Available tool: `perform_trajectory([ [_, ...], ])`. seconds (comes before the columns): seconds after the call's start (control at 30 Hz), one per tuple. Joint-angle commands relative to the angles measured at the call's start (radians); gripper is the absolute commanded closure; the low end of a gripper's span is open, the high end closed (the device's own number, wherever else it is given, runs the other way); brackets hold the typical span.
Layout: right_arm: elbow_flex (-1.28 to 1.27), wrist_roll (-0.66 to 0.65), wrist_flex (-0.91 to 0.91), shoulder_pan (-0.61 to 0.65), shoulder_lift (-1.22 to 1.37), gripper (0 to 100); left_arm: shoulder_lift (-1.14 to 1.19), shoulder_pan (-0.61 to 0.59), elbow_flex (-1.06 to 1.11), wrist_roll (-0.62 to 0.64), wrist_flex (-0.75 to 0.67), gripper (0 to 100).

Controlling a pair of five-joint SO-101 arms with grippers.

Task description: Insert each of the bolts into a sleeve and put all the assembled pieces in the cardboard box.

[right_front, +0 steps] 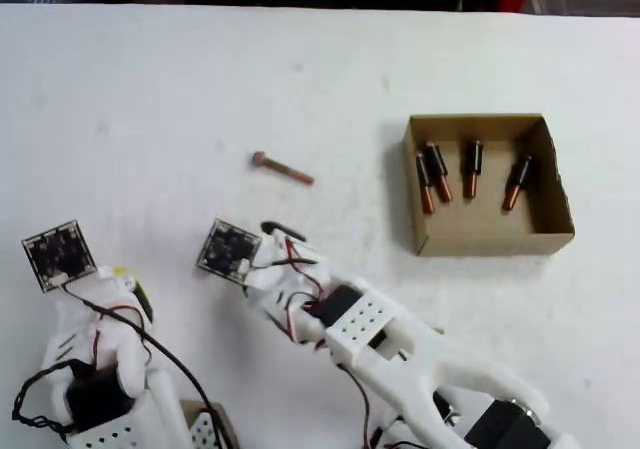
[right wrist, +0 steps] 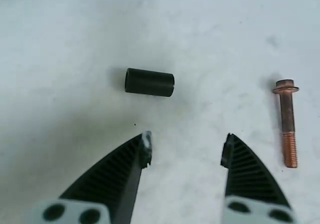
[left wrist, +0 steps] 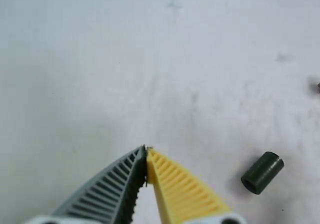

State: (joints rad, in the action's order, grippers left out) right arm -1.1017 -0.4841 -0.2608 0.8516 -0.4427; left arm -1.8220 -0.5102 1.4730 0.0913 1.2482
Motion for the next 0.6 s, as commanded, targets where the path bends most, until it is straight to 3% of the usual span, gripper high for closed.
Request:
perform_trajectory([
  [0.0,0.005,-0.009,0.012,0.005,-0.022,78.6,-0.008,-0.018,-0.049,-0.011,0.003,98],
  [0.13,-0.006,0.037,-0.008,0.004,-0.030,78.6,-0.008,-0.018,-0.049,-0.011,0.005,98],
  [0.57,0.097,0.628,-0.008,-0.001,-0.021,78.6,-0.008,-0.019,-0.049,-0.011,0.005,98],
])
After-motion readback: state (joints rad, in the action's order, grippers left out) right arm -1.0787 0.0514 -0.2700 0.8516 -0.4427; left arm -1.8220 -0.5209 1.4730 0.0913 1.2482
